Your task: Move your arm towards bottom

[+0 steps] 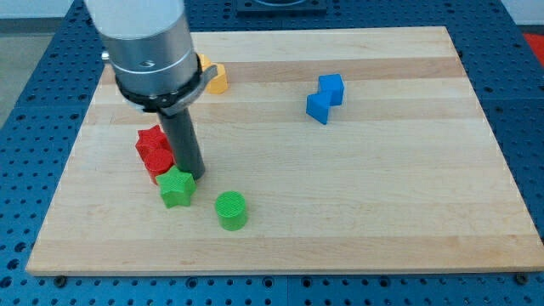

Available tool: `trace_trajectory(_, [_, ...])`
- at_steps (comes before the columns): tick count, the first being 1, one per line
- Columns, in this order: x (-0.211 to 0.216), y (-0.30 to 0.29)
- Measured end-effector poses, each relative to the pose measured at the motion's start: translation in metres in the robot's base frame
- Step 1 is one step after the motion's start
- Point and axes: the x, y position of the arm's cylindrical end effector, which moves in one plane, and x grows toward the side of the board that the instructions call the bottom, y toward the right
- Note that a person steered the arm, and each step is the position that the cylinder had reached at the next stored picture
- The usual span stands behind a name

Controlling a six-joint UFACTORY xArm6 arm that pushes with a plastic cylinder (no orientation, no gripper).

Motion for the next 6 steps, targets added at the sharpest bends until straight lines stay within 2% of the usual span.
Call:
trace_trajectory(1, [0.0,-0.005])
trace_trajectory(2, [-0.007,0.033])
trace_trajectory(3, [-0.01,0.106])
trace_trajectory(4, [0.01,0.155])
trace_trajectory(5, [0.048,0.154])
trace_trajectory(6, [0.07,0.107])
